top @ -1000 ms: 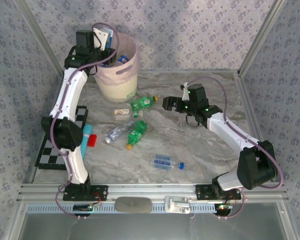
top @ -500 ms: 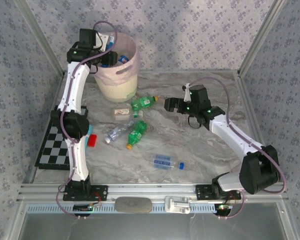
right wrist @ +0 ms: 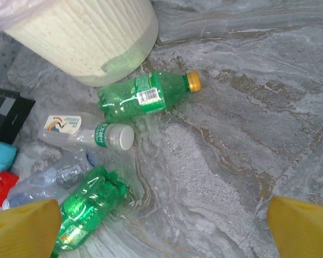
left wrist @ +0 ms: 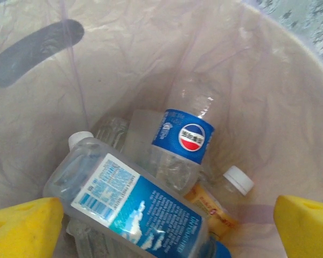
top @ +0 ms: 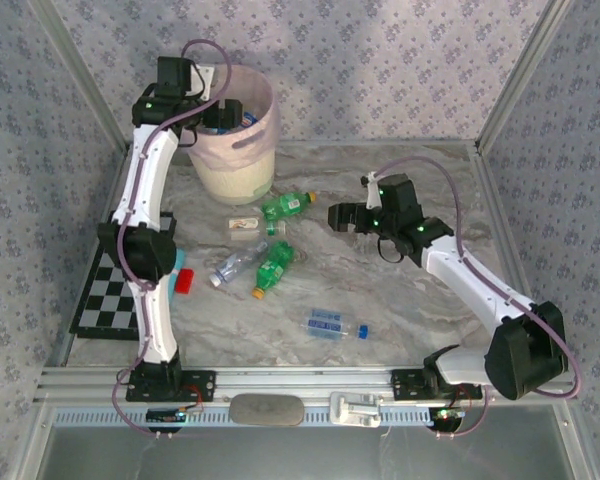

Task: Put the plastic bottles in the bin

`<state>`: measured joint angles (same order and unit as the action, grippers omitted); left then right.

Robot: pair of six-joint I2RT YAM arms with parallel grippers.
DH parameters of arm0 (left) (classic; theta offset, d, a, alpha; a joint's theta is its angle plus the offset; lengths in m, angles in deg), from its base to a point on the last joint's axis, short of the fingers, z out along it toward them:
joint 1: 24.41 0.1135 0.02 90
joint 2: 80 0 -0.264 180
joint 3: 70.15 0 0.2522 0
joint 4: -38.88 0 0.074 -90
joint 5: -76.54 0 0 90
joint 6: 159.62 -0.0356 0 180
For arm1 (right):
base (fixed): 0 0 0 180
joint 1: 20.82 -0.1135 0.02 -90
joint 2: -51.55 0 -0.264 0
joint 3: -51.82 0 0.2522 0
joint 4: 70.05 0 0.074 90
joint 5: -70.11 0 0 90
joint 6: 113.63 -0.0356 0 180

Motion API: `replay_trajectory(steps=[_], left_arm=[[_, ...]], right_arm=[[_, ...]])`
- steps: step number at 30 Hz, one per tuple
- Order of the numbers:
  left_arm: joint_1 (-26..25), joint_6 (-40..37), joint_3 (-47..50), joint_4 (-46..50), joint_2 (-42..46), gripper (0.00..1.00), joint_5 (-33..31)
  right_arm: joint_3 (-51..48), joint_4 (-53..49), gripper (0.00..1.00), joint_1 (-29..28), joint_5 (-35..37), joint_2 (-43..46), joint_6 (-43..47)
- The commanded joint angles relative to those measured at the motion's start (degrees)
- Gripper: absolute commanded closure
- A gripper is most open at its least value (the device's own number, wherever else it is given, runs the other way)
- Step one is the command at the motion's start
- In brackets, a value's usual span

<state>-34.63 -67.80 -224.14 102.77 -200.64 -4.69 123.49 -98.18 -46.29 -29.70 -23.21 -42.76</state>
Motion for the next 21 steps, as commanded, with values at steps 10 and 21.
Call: replay_trajectory(steps=[10, 21], left_arm=[[-11.15, 9.8, 49.99, -37.74, 32.96, 0.0, 2.47], [-12.81, 17.95, 80.09, -47.99, 48.02, 0.0, -4.66]], right_arm=[[3.09, -9.99, 0.0, -8.02, 1.14, -2.69, 12.63], [6.51, -23.35, 0.0, -21.68, 2.99, -7.02, 21.06]])
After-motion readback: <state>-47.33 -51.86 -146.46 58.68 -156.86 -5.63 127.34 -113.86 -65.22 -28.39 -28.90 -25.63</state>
